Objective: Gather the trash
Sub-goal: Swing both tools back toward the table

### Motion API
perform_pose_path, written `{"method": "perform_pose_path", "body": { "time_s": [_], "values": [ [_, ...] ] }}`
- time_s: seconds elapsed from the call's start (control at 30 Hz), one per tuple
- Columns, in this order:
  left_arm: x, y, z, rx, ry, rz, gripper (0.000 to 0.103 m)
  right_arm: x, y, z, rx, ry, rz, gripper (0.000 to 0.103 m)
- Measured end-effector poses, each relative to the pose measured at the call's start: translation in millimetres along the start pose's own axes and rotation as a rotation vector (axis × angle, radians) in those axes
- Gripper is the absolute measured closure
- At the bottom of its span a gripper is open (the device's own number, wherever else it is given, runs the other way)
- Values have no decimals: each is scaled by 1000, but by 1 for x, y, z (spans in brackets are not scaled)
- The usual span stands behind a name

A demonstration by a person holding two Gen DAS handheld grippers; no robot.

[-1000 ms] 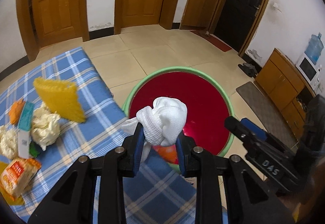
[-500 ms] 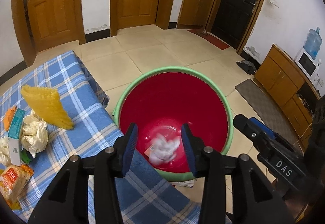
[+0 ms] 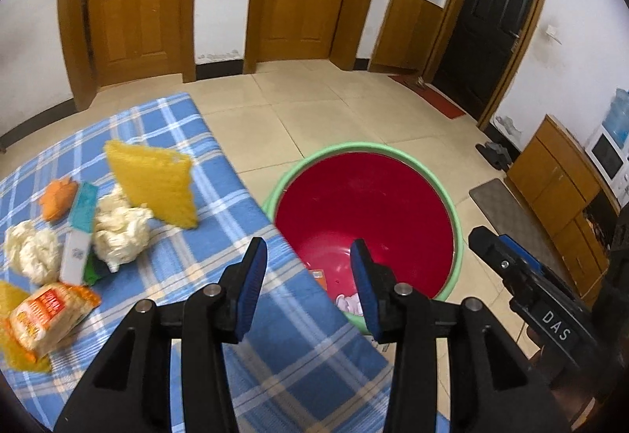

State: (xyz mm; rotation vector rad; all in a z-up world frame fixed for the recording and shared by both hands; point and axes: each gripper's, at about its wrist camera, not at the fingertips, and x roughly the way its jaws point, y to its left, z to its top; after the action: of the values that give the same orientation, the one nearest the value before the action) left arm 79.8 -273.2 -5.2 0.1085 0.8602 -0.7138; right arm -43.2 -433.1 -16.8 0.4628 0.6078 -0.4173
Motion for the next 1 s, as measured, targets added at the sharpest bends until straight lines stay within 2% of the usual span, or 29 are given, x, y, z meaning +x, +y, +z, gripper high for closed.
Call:
{"method": "perform_pose_path", "body": {
  "time_s": [0.6,1.0],
  "values": [
    [-62,53,-22,-106,-83,85,59,-25,62,-9,-106,3,75,31],
    [-97,108,-42,-204,-128,166,59,-21,106,-27,-176,58,138,28]
  ]
}}
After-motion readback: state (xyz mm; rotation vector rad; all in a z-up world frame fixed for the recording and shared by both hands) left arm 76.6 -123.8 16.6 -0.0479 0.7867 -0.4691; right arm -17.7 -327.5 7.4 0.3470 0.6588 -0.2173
